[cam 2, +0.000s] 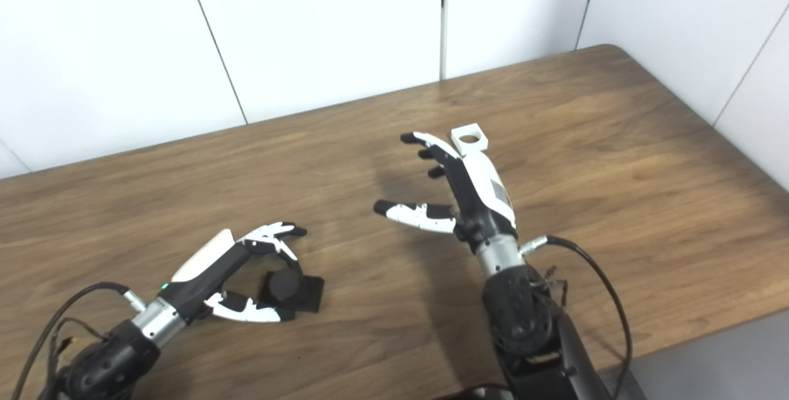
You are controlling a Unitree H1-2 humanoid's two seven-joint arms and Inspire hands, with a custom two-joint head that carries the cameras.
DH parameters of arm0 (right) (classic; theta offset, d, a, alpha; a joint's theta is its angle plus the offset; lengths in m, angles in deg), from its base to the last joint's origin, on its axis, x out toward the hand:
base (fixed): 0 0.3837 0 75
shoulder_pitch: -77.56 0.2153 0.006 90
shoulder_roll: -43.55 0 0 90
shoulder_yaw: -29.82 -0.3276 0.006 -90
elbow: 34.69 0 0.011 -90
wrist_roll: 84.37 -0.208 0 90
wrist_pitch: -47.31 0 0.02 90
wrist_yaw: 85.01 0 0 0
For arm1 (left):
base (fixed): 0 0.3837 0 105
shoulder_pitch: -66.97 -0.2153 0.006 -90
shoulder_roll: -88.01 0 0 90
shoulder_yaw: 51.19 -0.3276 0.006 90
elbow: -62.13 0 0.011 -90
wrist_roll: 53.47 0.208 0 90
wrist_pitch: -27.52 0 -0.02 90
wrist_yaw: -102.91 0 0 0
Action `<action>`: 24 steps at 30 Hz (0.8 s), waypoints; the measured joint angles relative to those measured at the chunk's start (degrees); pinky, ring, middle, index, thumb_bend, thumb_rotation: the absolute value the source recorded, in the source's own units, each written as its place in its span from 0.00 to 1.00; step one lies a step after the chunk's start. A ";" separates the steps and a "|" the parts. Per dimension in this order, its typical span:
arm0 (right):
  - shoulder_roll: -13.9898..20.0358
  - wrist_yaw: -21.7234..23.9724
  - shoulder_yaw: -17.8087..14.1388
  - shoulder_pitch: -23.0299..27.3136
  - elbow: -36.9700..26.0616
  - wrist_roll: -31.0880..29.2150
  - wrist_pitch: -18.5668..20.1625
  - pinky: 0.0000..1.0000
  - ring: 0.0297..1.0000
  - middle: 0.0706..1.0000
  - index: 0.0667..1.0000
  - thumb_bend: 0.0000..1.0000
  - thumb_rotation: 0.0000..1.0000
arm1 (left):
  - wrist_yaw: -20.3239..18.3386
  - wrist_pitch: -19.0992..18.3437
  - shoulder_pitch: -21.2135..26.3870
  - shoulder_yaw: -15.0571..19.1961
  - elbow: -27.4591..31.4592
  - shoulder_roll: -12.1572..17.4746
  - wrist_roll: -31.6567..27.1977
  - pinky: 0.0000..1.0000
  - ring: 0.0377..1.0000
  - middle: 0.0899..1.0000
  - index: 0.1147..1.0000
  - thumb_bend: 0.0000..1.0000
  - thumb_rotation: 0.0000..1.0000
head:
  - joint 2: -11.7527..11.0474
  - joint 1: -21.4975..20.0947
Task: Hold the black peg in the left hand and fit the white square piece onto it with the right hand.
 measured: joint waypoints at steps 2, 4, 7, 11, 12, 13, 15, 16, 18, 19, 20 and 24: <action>0.06 0.00 0.07 0.49 0.00 0.10 -0.01 0.70 0.82 0.86 0.80 0.69 0.39 | -0.01 0.36 0.00 -0.02 -0.11 0.14 0.00 0.92 0.93 0.88 0.43 0.52 0.08 | -0.18 -0.27; 0.16 0.00 0.11 0.85 0.00 0.17 -0.01 0.70 0.82 0.86 0.80 0.69 0.39 | -0.02 0.43 0.00 -0.03 -0.15 0.19 0.00 0.92 0.93 0.88 0.43 0.52 0.08 | -0.18 -0.27; 0.30 0.00 0.11 0.97 0.00 0.22 -0.01 0.71 0.82 0.86 0.80 0.69 0.39 | -0.02 0.58 -0.01 -0.02 -0.23 0.21 0.00 0.92 0.93 0.88 0.43 0.52 0.08 | -0.27 -0.53; 2.19 1.66 0.06 2.64 0.00 1.05 0.30 0.69 0.81 0.85 0.79 0.69 0.40 | -0.02 1.14 -0.02 0.03 -0.79 0.23 -0.66 0.91 0.92 0.86 0.43 0.52 0.08 | -0.36 -0.18; 3.46 2.27 -0.16 3.89 0.00 1.39 0.61 0.69 0.81 0.85 0.79 0.69 0.40 | 0.04 1.72 0.01 0.07 -1.31 0.22 -0.91 0.91 0.92 0.86 0.43 0.52 0.08 | -0.36 -0.18; 4.32 2.37 -0.46 4.86 -0.02 1.64 0.76 0.69 0.81 0.85 0.78 0.69 0.40 | 0.06 2.20 0.03 0.11 -1.68 0.22 -1.01 0.91 0.92 0.86 0.43 0.52 0.08 | -0.36 -0.18; 5.24 2.40 -0.98 6.31 -0.30 2.18 1.01 0.69 0.81 0.84 0.78 0.69 0.40 | 0.09 2.71 0.02 0.14 -1.87 0.22 -1.09 0.91 0.92 0.86 0.43 0.52 0.08 | -0.36 0.43; 5.45 2.40 -1.13 6.77 -0.48 2.35 1.07 0.69 0.80 0.84 0.78 0.69 0.40 | 0.08 2.89 0.02 0.13 -2.00 0.22 -1.27 0.91 0.92 0.86 0.43 0.52 0.08 | -0.36 0.43; 5.59 2.48 -1.01 6.86 -0.52 2.41 1.08 0.69 0.80 0.84 0.78 0.68 0.40 | 0.09 2.94 0.05 0.12 -2.08 0.21 -1.40 0.92 0.92 0.87 0.43 0.52 0.08 | -0.36 0.69; 5.46 2.71 -0.88 6.69 -0.52 2.40 1.09 0.69 0.80 0.84 0.78 0.68 0.39 | 0.08 2.94 0.07 0.11 -2.09 0.20 -1.41 0.93 0.92 0.87 0.43 0.52 0.08 | -0.36 0.70; 5.40 2.75 -0.86 6.55 -0.52 2.39 1.09 0.68 0.80 0.84 0.78 0.69 0.39 | 0.08 2.94 0.08 0.09 -2.13 0.21 -1.41 0.93 0.92 0.87 0.43 0.52 0.08 | -0.36 0.70; 5.41 2.75 -1.00 6.11 -0.53 2.31 1.08 0.69 0.80 0.84 0.78 0.69 0.39 | 0.00 2.87 0.01 0.07 -2.21 0.21 -1.61 0.95 0.92 0.87 0.43 0.52 0.08 | -0.36 1.22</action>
